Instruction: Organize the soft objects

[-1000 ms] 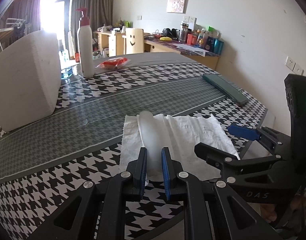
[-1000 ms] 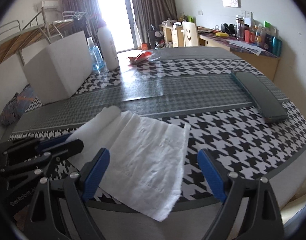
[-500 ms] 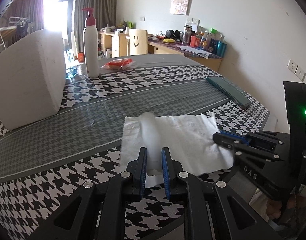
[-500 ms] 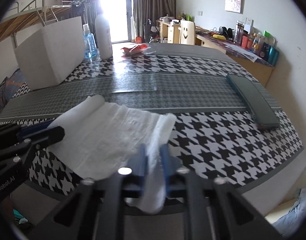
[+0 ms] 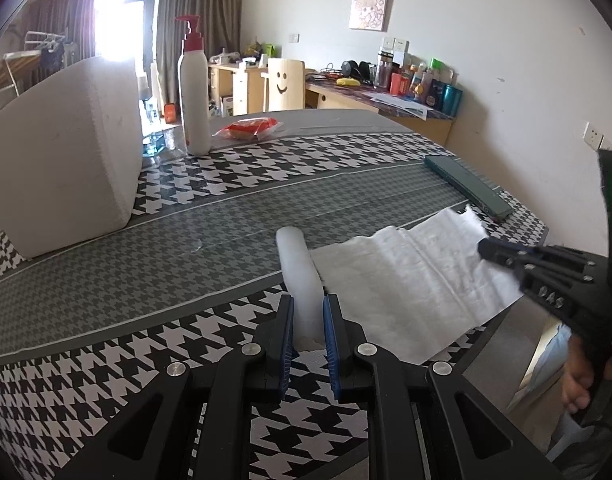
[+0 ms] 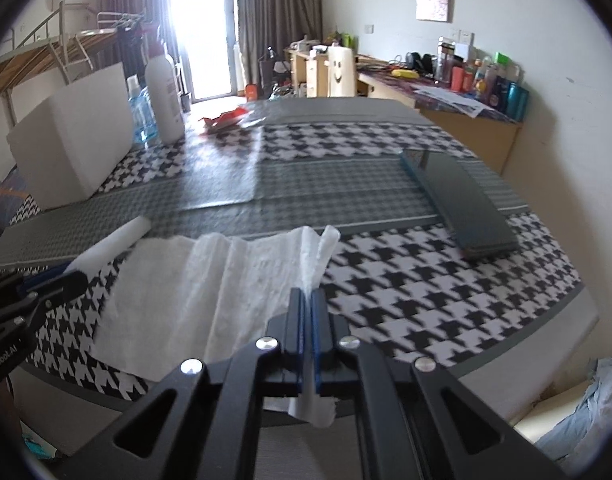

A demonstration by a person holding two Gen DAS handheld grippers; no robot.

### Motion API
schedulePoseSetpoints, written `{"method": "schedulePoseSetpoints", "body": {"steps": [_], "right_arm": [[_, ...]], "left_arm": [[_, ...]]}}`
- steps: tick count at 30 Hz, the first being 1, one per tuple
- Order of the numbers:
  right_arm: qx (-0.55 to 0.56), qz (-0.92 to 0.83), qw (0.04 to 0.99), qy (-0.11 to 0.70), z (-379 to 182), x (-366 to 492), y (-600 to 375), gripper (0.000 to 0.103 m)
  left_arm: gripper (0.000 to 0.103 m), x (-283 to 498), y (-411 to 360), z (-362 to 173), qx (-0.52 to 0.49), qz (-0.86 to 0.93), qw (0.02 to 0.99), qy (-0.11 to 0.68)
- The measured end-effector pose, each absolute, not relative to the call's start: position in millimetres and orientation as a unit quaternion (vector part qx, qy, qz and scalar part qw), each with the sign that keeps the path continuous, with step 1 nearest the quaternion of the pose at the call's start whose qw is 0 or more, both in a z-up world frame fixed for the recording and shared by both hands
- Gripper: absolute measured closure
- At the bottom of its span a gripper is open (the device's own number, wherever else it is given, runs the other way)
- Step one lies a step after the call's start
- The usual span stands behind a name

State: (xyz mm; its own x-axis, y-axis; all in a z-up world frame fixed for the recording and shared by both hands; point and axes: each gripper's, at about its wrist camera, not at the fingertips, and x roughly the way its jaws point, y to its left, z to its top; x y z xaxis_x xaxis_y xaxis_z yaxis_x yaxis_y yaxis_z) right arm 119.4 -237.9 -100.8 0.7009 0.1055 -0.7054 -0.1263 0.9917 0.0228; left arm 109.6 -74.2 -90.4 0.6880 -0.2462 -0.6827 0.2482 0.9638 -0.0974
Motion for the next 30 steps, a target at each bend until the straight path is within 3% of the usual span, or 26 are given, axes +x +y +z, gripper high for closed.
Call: {"method": "schedulePoseSetpoints", "body": {"steps": [25, 28, 30], "right_arm": [[0.012, 0.204, 0.909, 0.363, -80.4, 111.6, -178.0, 0.096], [0.018, 0.209, 0.903, 0.375, -83.2, 113.8, -177.8, 0.076], [0.024, 0.212, 0.903, 0.373, -82.2, 112.5, -178.4, 0.050]], "left_arm": [[0.087, 104.7, -50.9, -89.5, -0.012, -0.121, 0.920, 0.372], [0.087, 105.5, -50.2, -89.2, -0.013, -0.120, 0.921, 0.371], [0.087, 104.9, -48.8, -88.8, -0.013, -0.119, 0.921, 0.371]]}}
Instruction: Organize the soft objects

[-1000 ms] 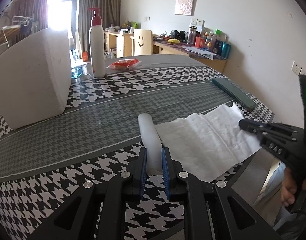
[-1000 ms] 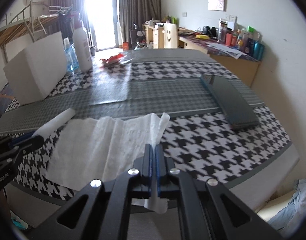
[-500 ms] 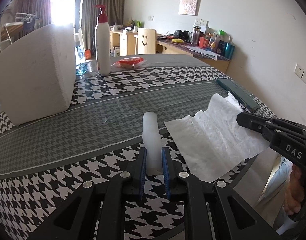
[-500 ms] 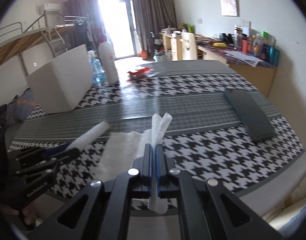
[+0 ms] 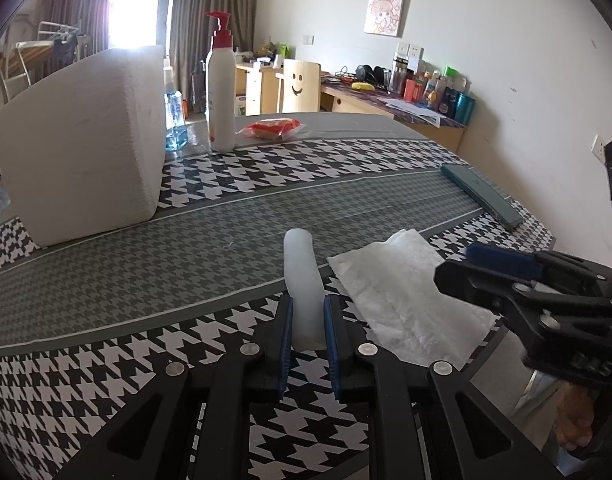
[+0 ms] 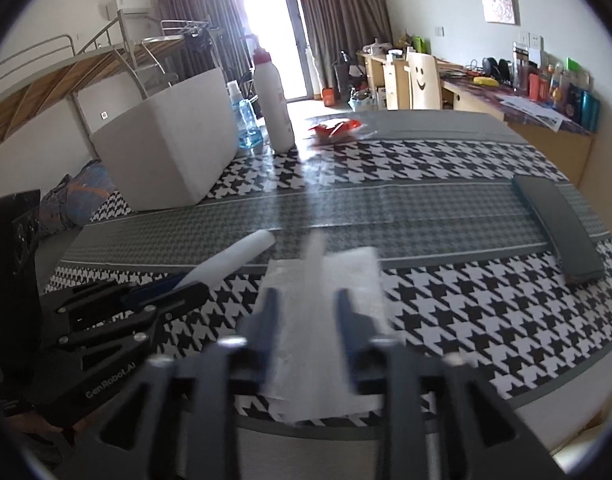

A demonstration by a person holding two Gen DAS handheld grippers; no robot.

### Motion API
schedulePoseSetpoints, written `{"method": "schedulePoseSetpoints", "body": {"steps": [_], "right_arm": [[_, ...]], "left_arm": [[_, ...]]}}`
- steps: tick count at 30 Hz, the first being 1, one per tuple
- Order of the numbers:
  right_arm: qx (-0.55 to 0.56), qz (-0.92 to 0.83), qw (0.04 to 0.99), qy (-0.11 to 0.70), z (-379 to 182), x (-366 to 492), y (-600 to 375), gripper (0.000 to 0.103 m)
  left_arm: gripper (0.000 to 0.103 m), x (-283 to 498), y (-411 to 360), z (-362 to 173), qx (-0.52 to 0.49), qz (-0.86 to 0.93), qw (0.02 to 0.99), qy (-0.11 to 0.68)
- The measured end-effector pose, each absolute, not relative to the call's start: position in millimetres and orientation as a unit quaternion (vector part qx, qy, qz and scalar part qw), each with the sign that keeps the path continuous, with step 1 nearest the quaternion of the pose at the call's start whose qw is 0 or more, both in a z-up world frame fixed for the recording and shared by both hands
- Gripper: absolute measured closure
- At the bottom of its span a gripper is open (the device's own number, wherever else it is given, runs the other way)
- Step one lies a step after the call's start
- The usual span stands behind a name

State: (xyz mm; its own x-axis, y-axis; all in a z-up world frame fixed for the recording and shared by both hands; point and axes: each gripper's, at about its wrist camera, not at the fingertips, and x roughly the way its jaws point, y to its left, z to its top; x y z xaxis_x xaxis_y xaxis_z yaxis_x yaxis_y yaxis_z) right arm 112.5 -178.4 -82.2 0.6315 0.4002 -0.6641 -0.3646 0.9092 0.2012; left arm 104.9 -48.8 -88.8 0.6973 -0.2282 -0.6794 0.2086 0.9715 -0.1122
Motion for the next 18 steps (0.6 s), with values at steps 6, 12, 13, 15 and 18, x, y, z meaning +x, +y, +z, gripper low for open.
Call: {"method": "schedulePoseSetpoints", "body": {"steps": [6, 12, 13, 15, 18], "right_arm": [[0.021, 0.217, 0.907, 0.361, -77.4, 104.8, -178.4, 0.036], [0.010, 0.193, 0.904, 0.382, -88.8, 114.0, -177.2, 0.035], [0.006, 0.190, 0.902, 0.387, -91.3, 115.0, -175.7, 0.035], [0.002, 0.190, 0.899, 0.396, -95.7, 118.3, -173.3, 0.035], [-0.008, 0.188, 0.895, 0.404, -101.4, 119.4, -169.2, 0.035]], "left_arm": [[0.087, 104.0, -45.4, -89.6, -0.016, -0.116, 0.921, 0.372], [0.087, 105.3, -49.9, -92.3, -0.004, -0.120, 0.917, 0.379], [0.087, 105.3, -49.9, -93.3, -0.004, -0.121, 0.917, 0.381], [0.087, 105.7, -50.9, -94.1, -0.002, -0.122, 0.916, 0.383], [0.087, 106.0, -51.9, -95.5, 0.003, -0.119, 0.915, 0.385]]}}
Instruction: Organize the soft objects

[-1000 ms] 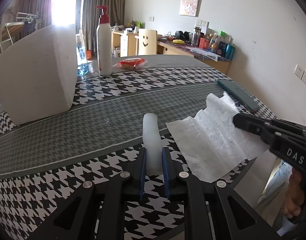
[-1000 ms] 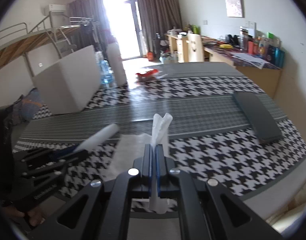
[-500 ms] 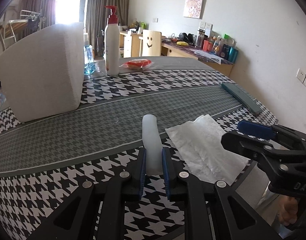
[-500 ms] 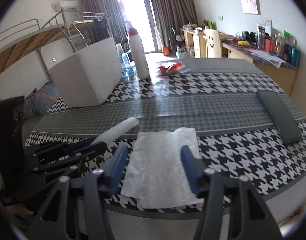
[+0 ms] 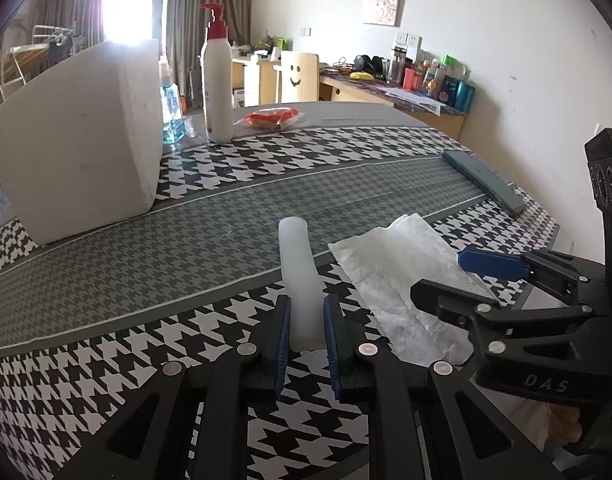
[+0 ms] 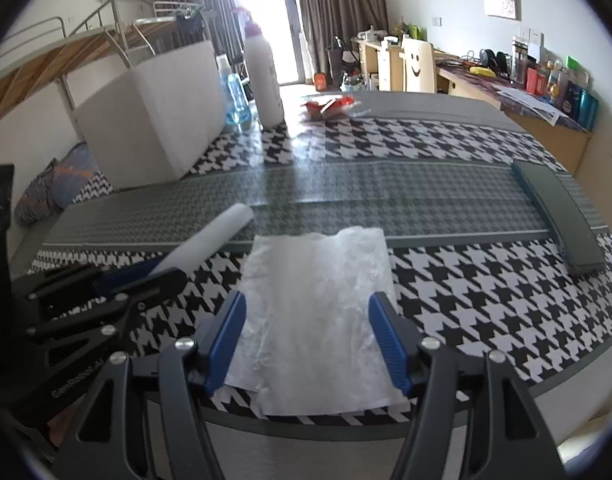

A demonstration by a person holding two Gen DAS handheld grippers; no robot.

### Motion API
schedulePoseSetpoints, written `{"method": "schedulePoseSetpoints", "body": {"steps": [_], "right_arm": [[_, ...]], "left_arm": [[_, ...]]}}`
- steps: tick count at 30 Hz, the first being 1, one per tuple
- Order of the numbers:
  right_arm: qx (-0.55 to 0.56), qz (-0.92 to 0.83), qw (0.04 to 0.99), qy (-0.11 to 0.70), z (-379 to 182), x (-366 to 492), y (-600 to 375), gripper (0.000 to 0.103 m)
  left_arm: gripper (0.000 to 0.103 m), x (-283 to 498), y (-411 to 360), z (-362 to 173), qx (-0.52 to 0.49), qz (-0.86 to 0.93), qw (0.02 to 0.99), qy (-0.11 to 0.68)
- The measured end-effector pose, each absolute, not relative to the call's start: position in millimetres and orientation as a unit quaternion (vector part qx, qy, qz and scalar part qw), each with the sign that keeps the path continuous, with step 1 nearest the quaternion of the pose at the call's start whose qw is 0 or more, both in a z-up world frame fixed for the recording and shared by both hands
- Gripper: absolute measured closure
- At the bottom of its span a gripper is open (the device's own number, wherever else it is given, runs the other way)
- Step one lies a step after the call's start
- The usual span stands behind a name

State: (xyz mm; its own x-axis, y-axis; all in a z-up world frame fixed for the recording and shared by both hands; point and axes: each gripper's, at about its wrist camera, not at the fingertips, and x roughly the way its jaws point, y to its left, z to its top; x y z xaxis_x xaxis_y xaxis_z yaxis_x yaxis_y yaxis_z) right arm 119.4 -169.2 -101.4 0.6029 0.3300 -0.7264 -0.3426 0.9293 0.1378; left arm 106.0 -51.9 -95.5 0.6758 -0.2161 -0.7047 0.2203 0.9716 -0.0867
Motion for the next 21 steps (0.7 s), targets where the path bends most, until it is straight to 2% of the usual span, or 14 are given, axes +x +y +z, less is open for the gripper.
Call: {"method": "schedulePoseSetpoints", "body": {"steps": [2, 7, 11, 14, 18, 21], "right_arm": [[-0.015, 0.186, 0.894, 0.407, -104.2, 119.0, -167.6, 0.035], [-0.032, 0.177, 0.893, 0.413, -108.4, 118.3, -163.5, 0.035], [-0.039, 0.173, 0.892, 0.417, -113.2, 119.3, -163.4, 0.035], [-0.051, 0.170, 0.894, 0.412, -114.0, 114.9, -160.6, 0.036], [-0.065, 0.154, 0.897, 0.410, -114.6, 110.5, -160.4, 0.051], [-0.066, 0.150, 0.898, 0.409, -114.1, 109.8, -163.8, 0.058]], "left_arm": [[0.082, 106.7, -52.1, -96.7, 0.006, -0.118, 0.915, 0.386], [0.081, 111.6, -55.7, -99.3, 0.016, -0.111, 0.915, 0.389], [0.071, 115.5, -61.4, -100.4, 0.025, -0.113, 0.913, 0.390], [0.070, 118.7, -65.4, -101.6, 0.026, -0.111, 0.913, 0.393], [0.070, 121.8, -65.7, -103.7, 0.027, -0.103, 0.912, 0.396], [0.070, 123.9, -63.2, -105.6, 0.026, -0.094, 0.912, 0.399]]}}
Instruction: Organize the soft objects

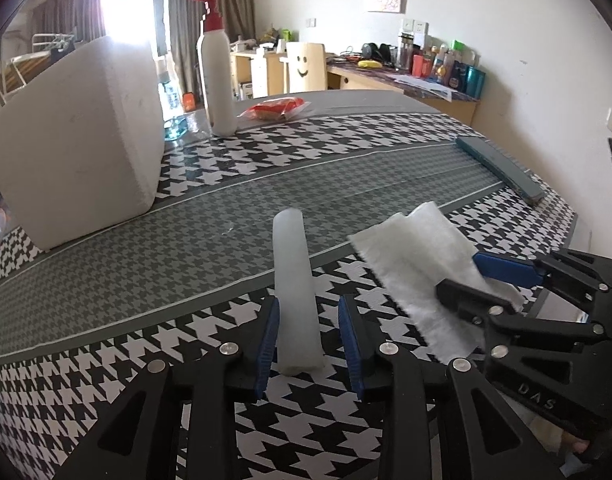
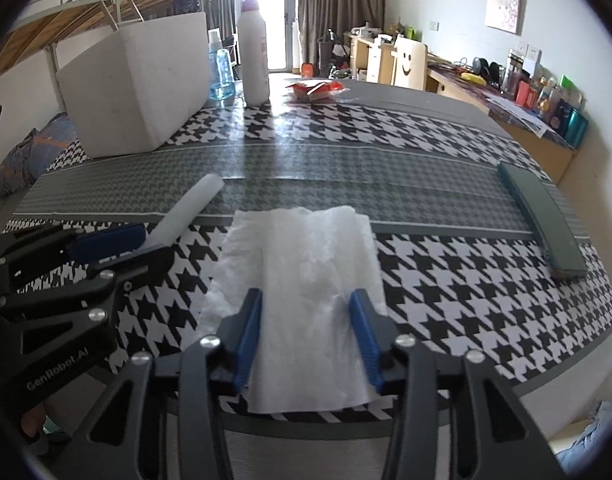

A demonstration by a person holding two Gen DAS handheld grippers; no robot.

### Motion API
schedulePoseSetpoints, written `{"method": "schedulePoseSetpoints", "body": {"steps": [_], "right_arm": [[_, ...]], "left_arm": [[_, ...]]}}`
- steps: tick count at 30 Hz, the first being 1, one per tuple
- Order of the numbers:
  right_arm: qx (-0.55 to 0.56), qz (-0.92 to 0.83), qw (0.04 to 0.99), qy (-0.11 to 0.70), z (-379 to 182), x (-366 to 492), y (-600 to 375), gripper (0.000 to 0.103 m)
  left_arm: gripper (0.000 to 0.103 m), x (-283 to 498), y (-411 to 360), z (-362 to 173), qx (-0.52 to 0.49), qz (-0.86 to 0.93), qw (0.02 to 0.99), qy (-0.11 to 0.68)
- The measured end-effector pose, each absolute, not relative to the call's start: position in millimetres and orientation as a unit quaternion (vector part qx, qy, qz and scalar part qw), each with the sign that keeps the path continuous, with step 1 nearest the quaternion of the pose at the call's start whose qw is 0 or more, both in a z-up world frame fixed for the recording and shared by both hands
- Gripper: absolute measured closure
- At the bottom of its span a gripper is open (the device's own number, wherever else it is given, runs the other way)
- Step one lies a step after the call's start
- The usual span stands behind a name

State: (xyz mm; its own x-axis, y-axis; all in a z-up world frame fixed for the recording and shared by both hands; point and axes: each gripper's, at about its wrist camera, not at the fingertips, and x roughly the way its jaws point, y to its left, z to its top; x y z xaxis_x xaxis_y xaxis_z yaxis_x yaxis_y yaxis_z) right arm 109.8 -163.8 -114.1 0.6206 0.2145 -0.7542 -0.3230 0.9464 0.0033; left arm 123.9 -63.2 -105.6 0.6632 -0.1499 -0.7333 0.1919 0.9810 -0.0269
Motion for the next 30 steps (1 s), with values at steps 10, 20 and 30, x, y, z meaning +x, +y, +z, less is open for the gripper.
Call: {"method": "schedulePoseSetpoints", "body": {"steps": [10, 20, 30], "right_arm": [[-0.064, 0.142, 0.901, 0.405, -113.2, 112.6, -170.9, 0.091], [-0.038, 0.157, 0.901, 0.403, -112.7, 119.2, -176.9, 0.094], [-0.027, 0.167, 0.905, 0.390, -102.5, 125.6, -180.5, 0.094]], "left_arm": [[0.070, 127.1, -59.0, -110.5, 0.029, -0.087, 0.909, 0.406], [0.083, 128.6, -54.9, -106.7, 0.023, -0.087, 0.909, 0.407], [0.083, 123.3, -49.5, -87.5, 0.025, -0.084, 0.920, 0.382]]}}
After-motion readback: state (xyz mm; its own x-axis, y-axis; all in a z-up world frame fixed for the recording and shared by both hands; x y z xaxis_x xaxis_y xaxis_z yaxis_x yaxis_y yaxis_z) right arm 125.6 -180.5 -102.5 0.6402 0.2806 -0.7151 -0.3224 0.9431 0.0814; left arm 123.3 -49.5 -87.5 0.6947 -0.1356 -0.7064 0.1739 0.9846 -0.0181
